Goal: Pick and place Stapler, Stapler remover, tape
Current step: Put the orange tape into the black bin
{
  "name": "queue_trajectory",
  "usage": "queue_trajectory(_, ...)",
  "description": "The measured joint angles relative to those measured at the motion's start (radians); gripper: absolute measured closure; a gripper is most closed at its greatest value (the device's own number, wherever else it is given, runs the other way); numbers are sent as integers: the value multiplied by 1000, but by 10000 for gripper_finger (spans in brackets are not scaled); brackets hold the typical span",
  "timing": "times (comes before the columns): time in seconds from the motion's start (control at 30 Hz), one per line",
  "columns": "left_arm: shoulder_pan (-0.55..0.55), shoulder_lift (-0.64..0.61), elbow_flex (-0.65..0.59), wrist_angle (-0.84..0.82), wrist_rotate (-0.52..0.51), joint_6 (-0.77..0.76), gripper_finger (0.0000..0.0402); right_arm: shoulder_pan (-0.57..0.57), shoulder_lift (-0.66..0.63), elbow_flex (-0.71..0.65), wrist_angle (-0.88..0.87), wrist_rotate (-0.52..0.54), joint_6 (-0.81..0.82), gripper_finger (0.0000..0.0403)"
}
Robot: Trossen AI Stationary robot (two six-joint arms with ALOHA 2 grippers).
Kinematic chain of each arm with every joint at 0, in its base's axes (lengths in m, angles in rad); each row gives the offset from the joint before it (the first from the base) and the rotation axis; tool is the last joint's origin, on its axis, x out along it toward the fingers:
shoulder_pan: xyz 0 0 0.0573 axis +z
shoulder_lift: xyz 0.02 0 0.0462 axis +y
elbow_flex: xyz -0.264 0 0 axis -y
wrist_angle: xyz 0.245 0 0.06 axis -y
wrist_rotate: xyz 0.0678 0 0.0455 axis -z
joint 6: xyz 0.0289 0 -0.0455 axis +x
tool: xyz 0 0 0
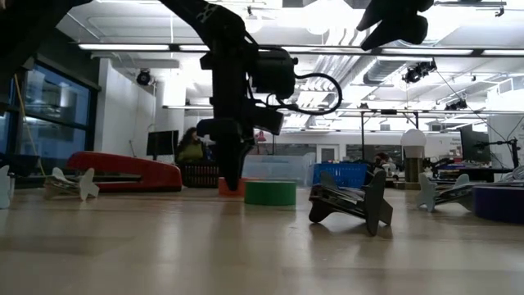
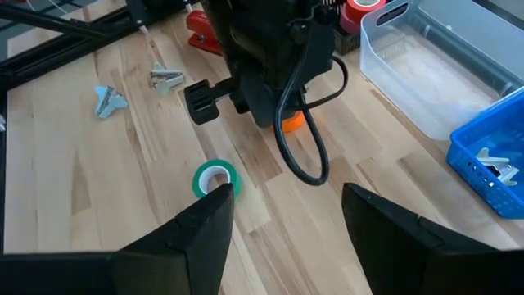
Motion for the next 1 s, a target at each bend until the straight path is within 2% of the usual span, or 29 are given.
queue_trajectory(0.17, 0, -4, 0, -25, 0, -1, 371, 0, 0, 0, -1, 0, -4, 183)
queue_trajectory(0.43, 16, -13, 85, -237, 14, 29, 371, 0, 0, 1, -2, 0, -18, 183)
queue_trajectory(0.67, 123, -14, 173, -352, 181, 54, 371, 0, 0, 1, -3, 0, -22, 183)
queue_trajectory(1.0, 361, -14, 237, -498, 442, 141, 371, 0, 0, 1, -3, 0, -20, 183)
